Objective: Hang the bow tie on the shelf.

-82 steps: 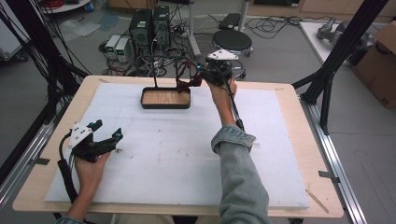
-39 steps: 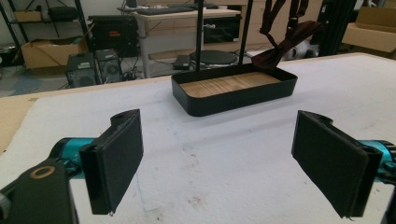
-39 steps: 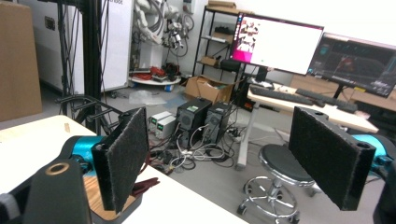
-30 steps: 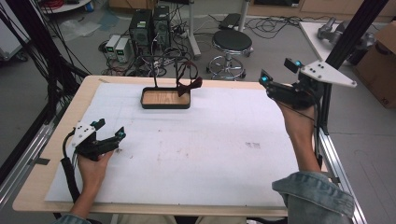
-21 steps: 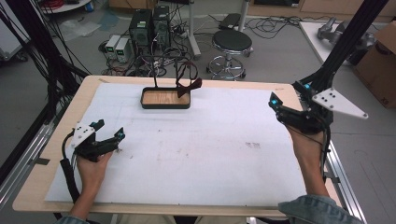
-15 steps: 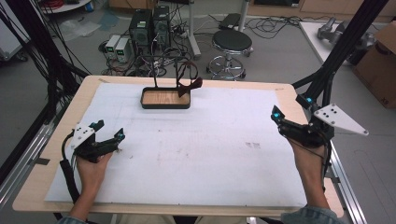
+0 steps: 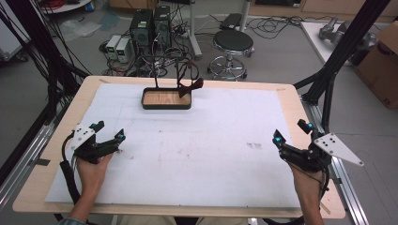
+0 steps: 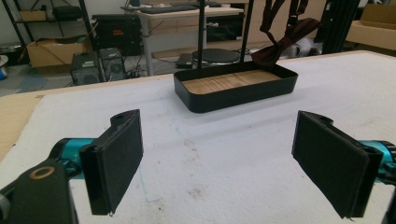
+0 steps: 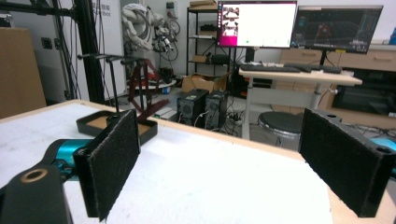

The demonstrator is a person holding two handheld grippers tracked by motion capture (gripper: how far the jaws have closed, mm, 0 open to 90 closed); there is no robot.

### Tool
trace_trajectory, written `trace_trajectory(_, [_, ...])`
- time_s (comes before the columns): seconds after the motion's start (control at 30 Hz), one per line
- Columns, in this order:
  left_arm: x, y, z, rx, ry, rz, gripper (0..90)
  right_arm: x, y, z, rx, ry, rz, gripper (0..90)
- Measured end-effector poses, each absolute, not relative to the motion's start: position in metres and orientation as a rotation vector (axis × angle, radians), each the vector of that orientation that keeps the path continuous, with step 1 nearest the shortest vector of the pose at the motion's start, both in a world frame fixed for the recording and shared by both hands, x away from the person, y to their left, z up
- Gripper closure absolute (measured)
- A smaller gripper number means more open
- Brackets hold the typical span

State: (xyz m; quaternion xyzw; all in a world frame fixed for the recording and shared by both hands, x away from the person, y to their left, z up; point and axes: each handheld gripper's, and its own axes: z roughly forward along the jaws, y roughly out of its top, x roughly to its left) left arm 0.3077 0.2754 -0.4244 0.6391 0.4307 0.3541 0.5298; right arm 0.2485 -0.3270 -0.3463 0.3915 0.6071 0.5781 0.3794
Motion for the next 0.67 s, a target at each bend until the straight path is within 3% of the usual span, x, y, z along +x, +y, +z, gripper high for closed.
trace_trajectory(0.4, [0.307,0.275,-0.425,1.53,1.029,0.848,16.7,0.238,-0.33,-0.395,1.069,1.619,1.448,11.9])
trace_trajectory(0.67, [0.307,0.276,-0.425,1.532,1.031,0.85,16.7,0.235,-0.327,-0.397,1.063,1.625,1.454,11.8])
